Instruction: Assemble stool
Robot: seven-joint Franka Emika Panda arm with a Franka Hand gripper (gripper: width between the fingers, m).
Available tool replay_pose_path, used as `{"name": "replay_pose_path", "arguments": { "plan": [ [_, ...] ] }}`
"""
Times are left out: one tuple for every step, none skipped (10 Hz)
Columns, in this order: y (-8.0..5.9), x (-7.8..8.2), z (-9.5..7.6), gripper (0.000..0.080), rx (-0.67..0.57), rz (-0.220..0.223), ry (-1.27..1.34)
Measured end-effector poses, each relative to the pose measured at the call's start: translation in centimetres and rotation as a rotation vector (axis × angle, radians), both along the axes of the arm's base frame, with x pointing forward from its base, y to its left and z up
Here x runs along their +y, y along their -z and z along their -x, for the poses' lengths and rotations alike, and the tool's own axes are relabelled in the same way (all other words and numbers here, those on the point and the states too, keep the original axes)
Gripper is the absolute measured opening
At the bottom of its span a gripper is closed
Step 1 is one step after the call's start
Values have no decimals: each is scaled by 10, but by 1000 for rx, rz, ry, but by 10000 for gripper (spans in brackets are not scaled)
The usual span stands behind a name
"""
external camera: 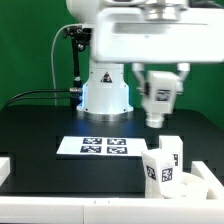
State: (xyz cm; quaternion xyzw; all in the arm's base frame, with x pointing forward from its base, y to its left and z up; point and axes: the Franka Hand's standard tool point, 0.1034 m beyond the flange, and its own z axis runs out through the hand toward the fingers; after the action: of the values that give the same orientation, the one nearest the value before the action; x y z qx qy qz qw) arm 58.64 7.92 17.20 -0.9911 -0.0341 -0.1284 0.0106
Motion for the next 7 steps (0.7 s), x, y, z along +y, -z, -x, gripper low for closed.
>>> {"name": "replay_pose_path", "arguments": {
  "plan": [
    [0, 16, -7, 328, -69, -6, -8],
    [1, 6, -5, 328, -153, -2, -12],
    [5, 3, -1, 328, -149, -1, -8],
    [4, 4, -2, 328, -150, -1, -9],
    [6, 4, -2, 328, -147, 0, -9],
    [15, 5, -6, 328, -136, -11, 24],
    [28, 16, -18, 328, -130, -19, 44]
  ]
}}
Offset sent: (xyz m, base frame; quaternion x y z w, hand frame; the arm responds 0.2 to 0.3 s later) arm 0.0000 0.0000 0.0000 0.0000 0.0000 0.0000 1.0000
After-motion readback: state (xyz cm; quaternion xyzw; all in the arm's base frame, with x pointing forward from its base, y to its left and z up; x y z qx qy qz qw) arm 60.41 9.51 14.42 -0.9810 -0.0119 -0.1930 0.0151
